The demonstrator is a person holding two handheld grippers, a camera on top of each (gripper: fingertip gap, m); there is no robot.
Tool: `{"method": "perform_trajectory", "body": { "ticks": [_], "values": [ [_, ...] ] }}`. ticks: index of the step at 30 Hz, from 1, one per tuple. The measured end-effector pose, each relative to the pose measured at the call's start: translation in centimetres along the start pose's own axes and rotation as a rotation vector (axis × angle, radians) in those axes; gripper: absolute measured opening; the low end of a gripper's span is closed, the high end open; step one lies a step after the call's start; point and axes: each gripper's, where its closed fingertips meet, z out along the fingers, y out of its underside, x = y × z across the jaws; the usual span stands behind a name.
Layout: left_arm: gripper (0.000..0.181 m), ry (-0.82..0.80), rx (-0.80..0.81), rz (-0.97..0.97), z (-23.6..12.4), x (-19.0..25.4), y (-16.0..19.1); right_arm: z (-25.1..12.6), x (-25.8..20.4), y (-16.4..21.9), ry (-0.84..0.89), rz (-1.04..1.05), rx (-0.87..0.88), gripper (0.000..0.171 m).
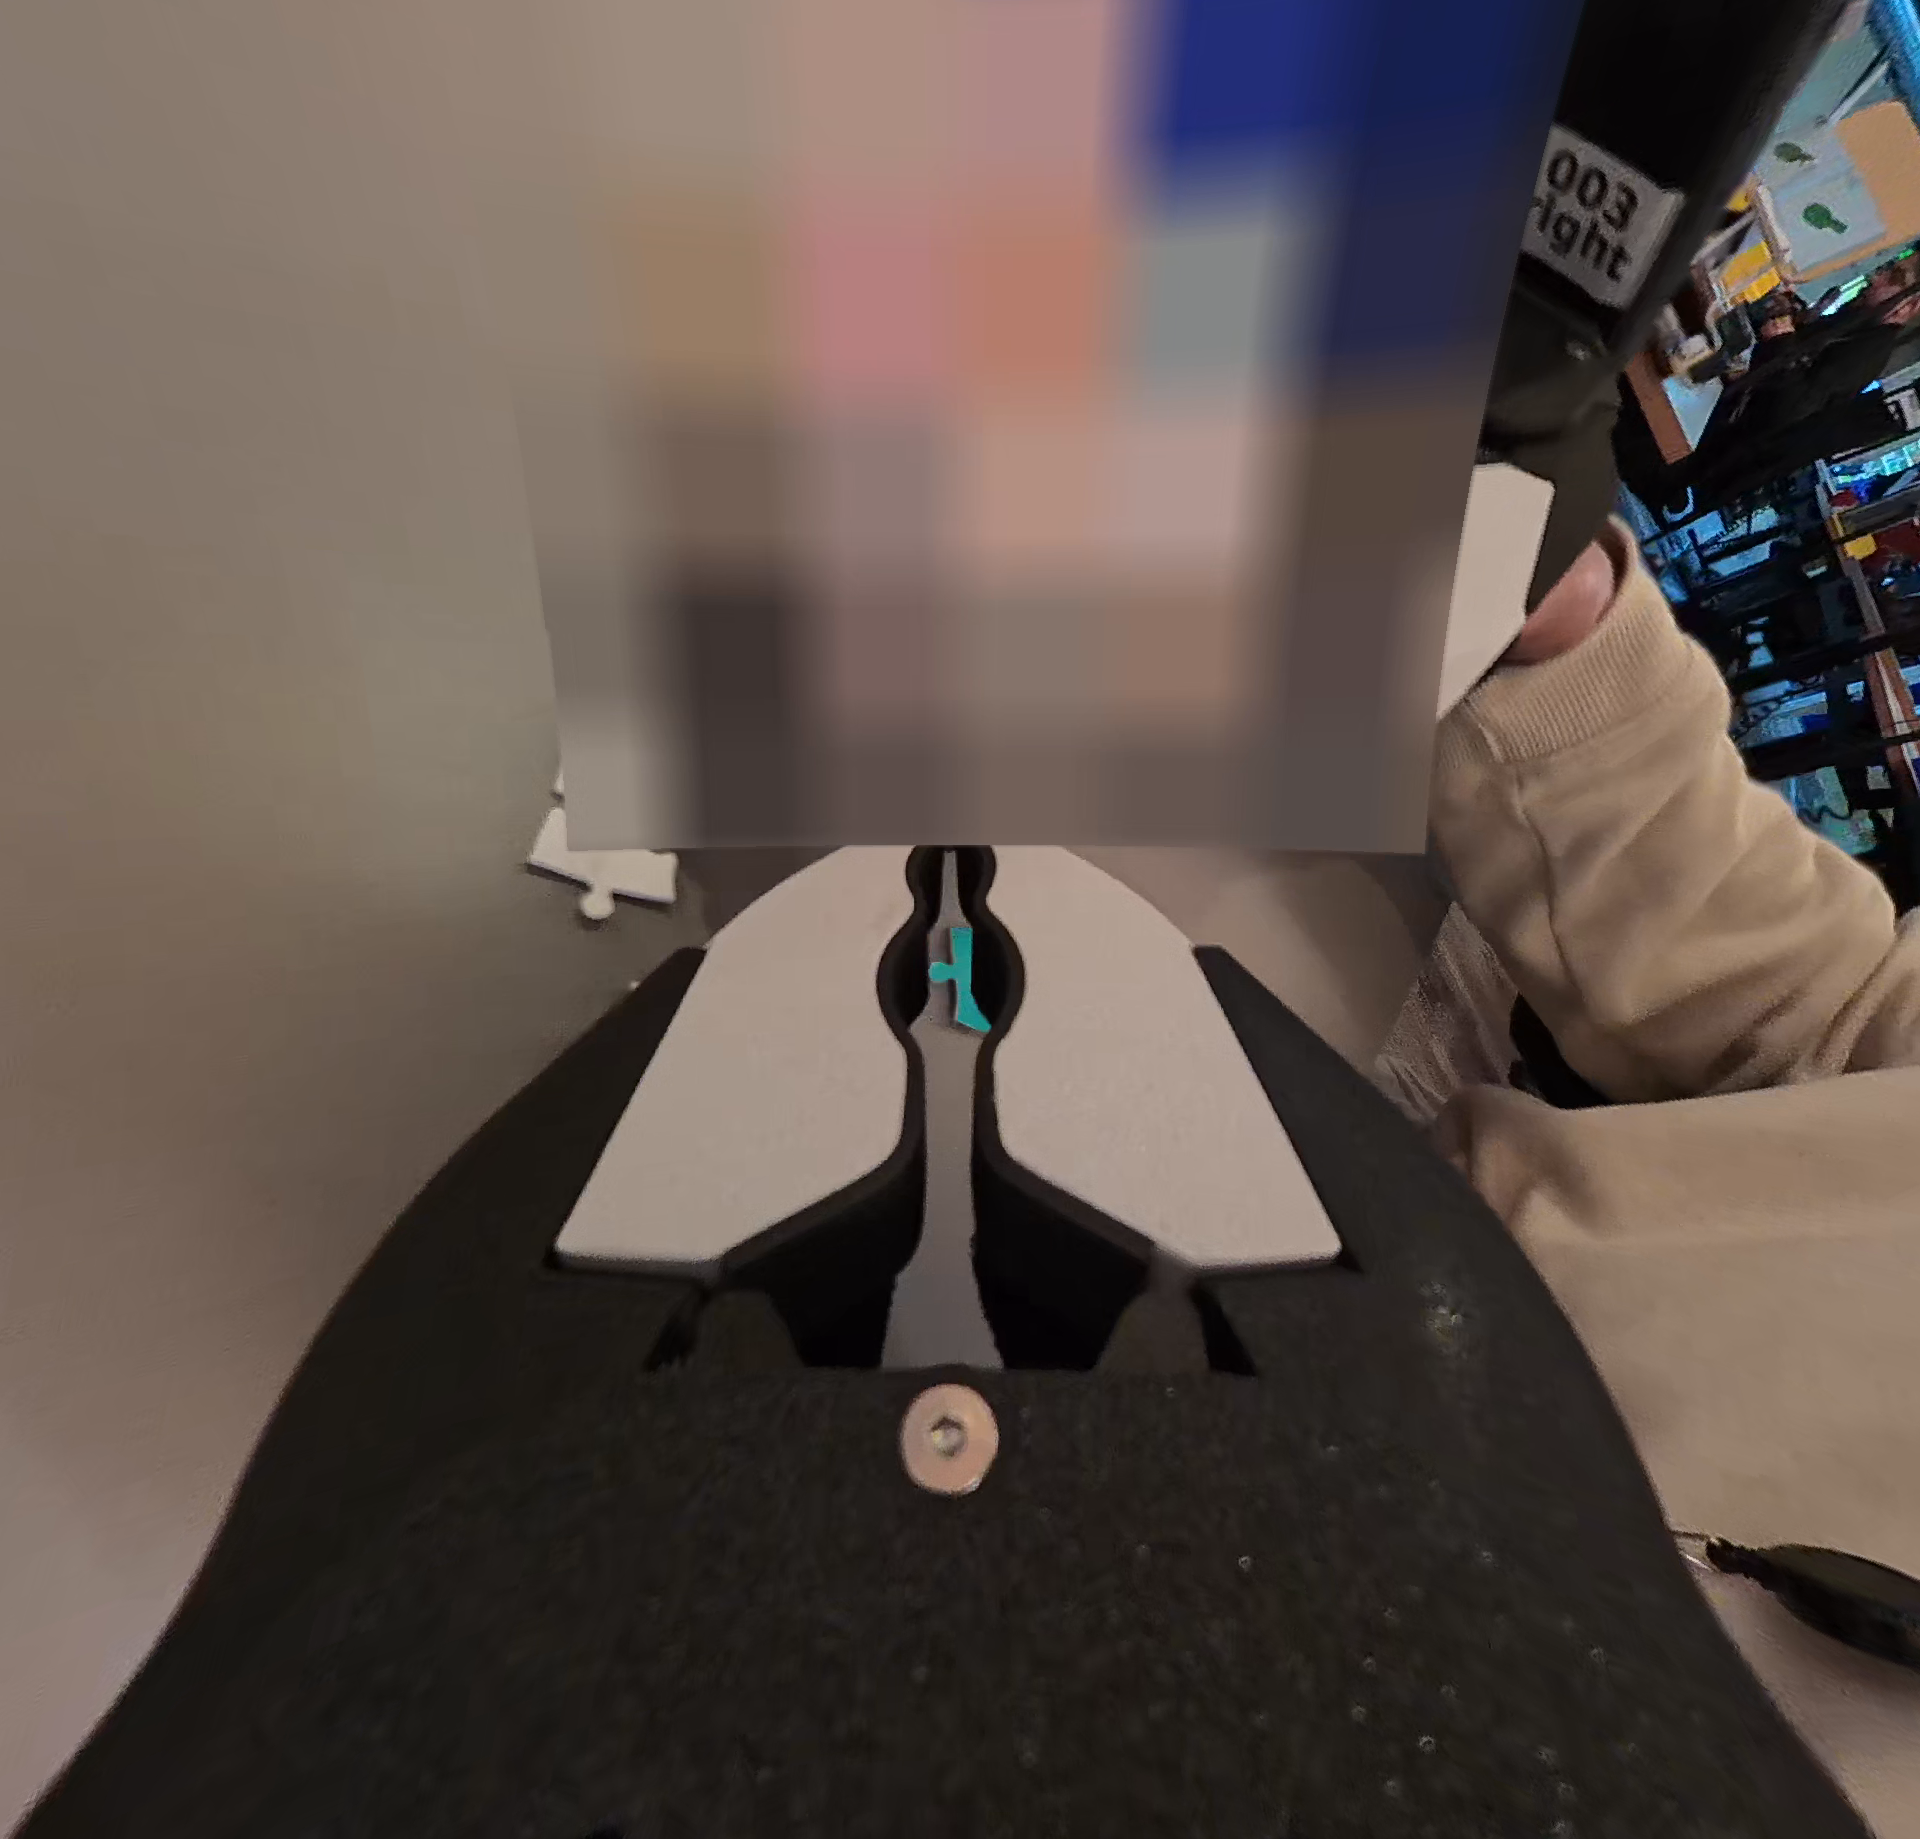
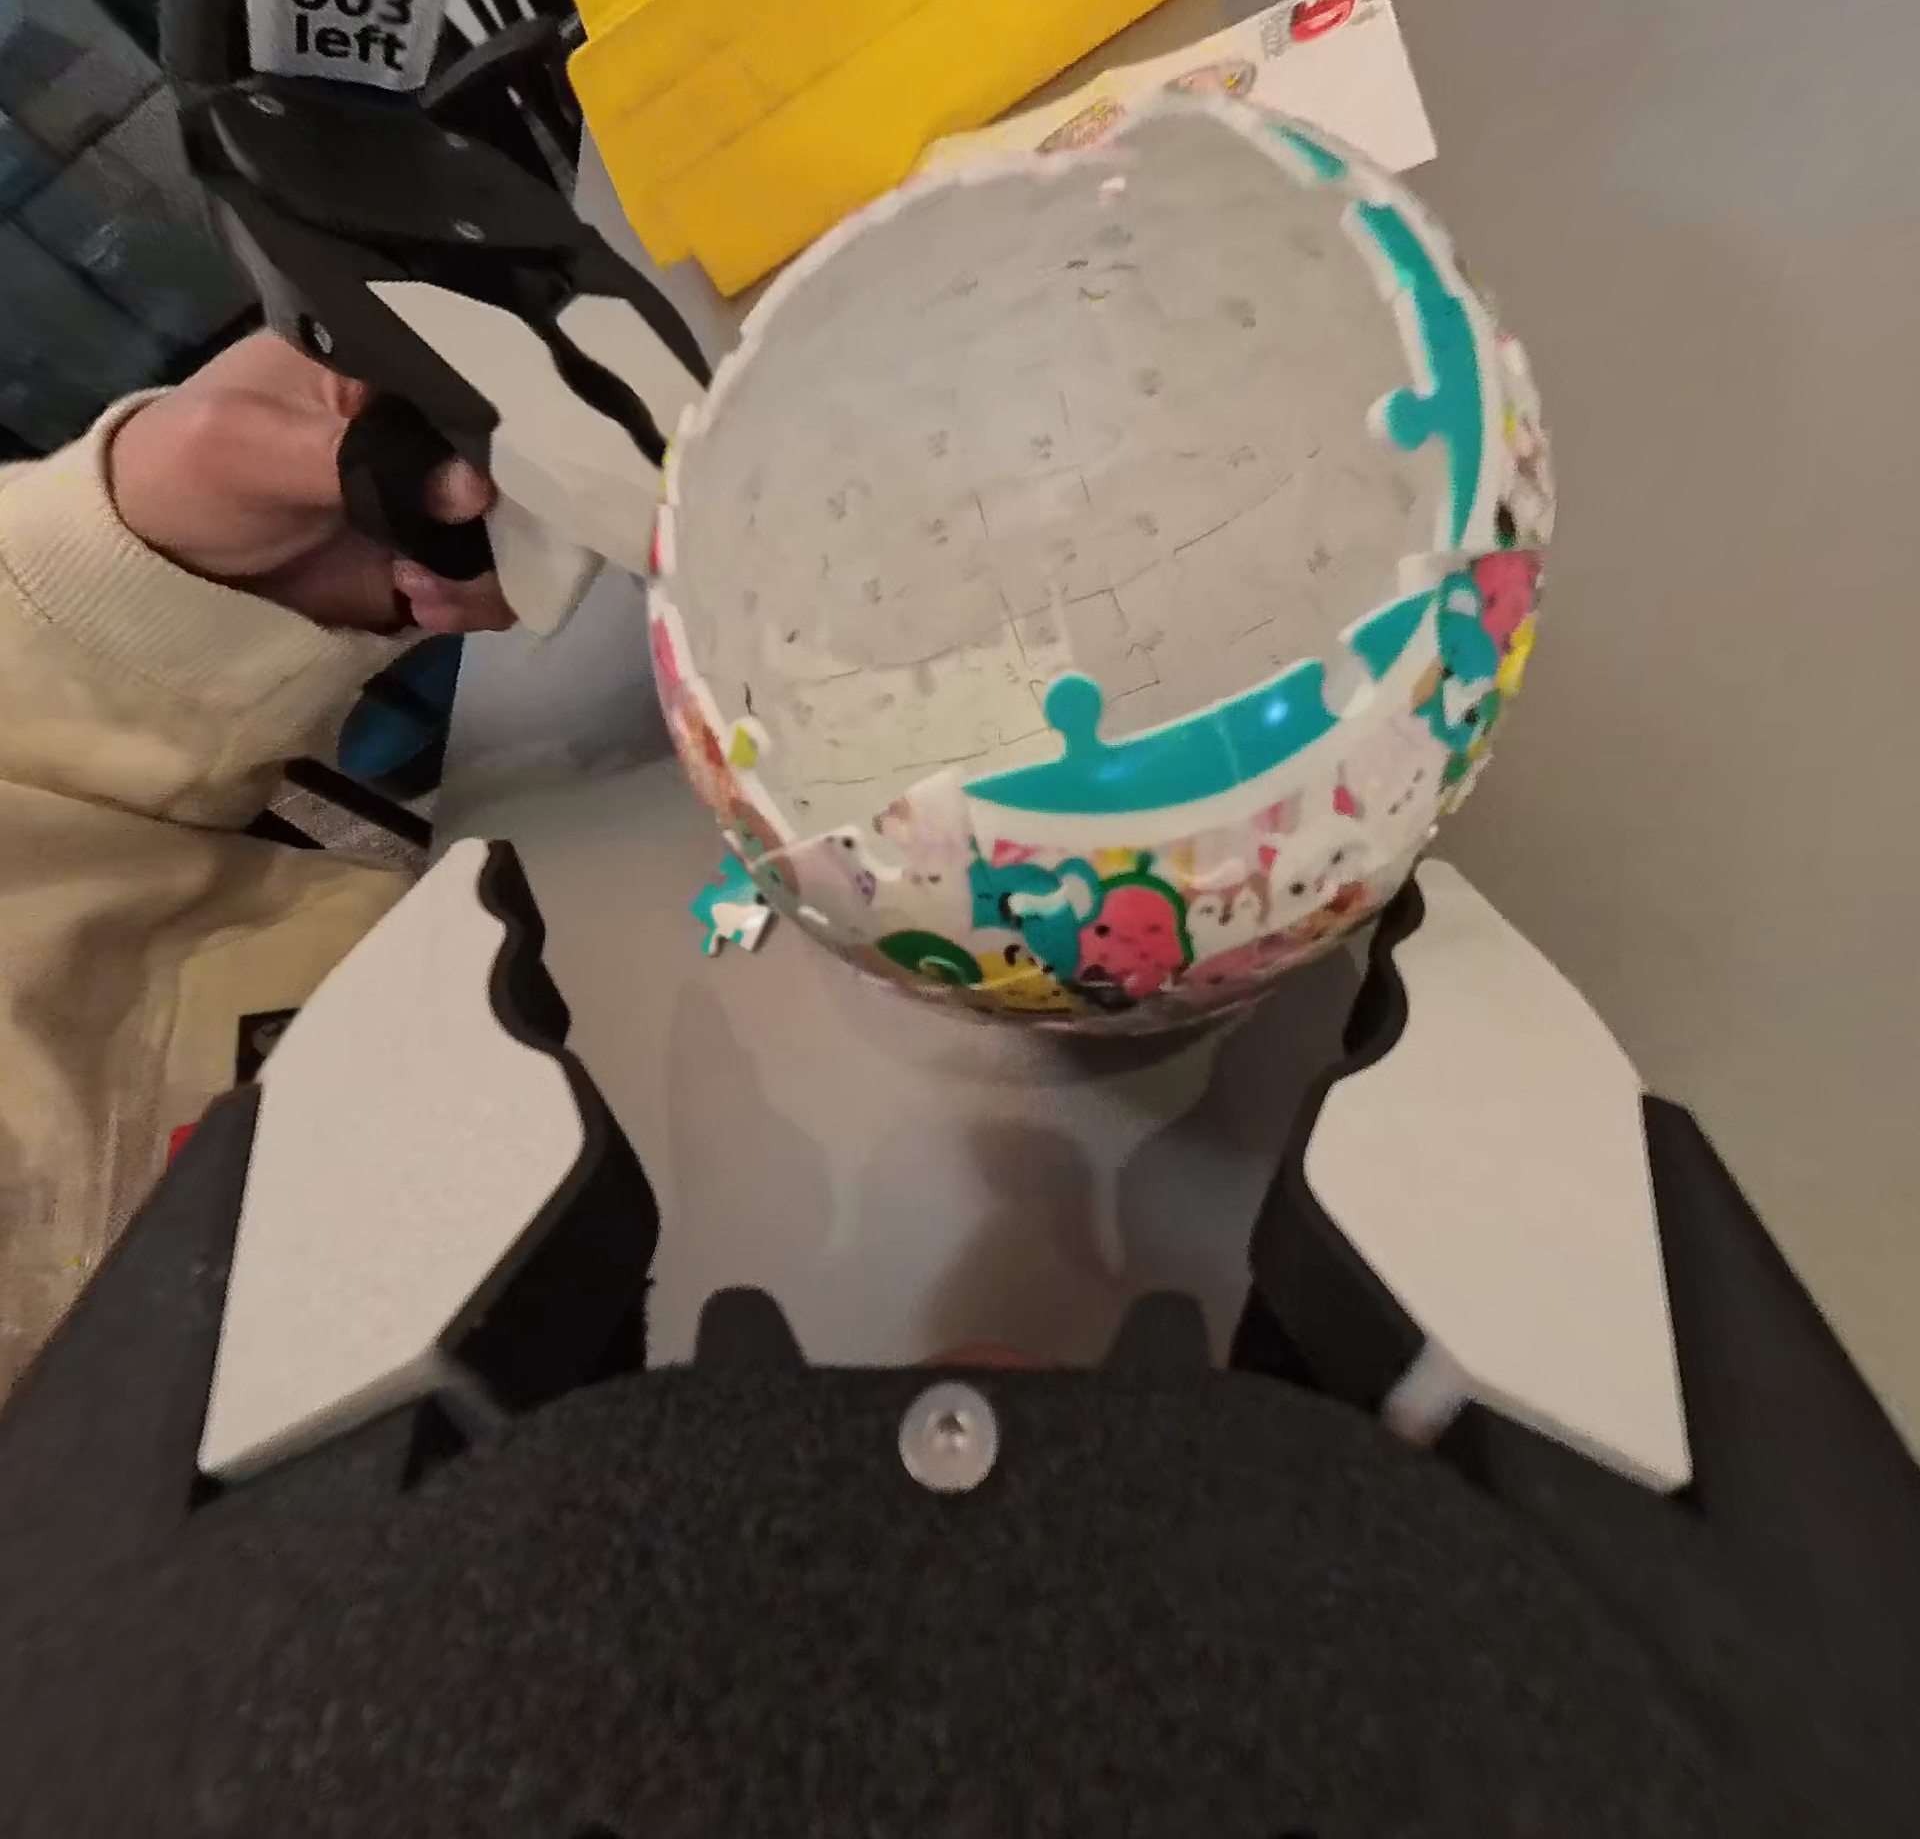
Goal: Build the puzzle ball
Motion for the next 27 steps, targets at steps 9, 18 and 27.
{"method": "perform_trajectory", "body": {
  "ticks": [9,18,27],
  "values": [
    [0.001,-0.042,0.022,0.047,0.1,-3.2,-4.4,0.6,-2.2,0.5,0.135,0.155,0.136,0.145],
    [0.001,0.008,0.008,-0.008,-0.6,-2.0,-1.7,-0.1,-0.6,0.1,0.162,0.165,0.131,0.145],
    [0.002,-0.001,0.022,-0.031,0.5,-2.7,-2.8,-0.1,-1.6,-1.0,0.151,0.189,0.174,0.145]
  ]
}}
